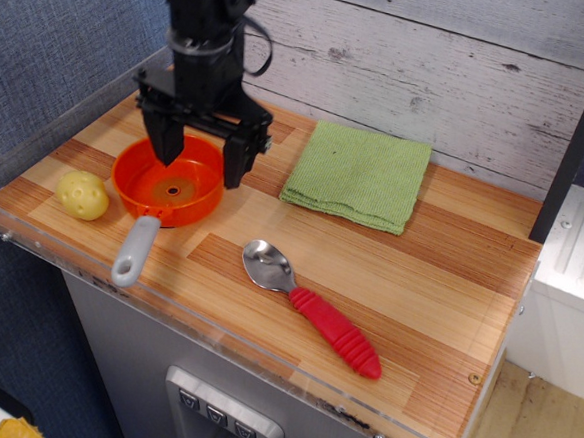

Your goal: Place the pan on the right edge of the table

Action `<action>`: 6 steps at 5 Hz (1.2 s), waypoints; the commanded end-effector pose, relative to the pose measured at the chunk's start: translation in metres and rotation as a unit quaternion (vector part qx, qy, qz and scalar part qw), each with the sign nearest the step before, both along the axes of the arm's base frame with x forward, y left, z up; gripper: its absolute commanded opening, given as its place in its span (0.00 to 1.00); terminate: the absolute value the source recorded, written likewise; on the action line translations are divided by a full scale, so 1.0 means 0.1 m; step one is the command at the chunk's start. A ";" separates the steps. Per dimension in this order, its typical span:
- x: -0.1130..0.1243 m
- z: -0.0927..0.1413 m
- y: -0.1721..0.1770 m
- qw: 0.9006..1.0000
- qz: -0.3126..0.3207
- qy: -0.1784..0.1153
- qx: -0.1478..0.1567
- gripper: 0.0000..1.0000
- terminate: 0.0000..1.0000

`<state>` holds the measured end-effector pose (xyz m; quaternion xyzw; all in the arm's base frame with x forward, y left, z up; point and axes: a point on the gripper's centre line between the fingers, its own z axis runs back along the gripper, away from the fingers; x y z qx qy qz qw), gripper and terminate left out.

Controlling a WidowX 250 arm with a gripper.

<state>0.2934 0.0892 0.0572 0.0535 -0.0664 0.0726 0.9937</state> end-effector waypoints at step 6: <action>0.15 -0.33 0.09 0.999 -0.027 -0.014 -0.020 0.00 0.00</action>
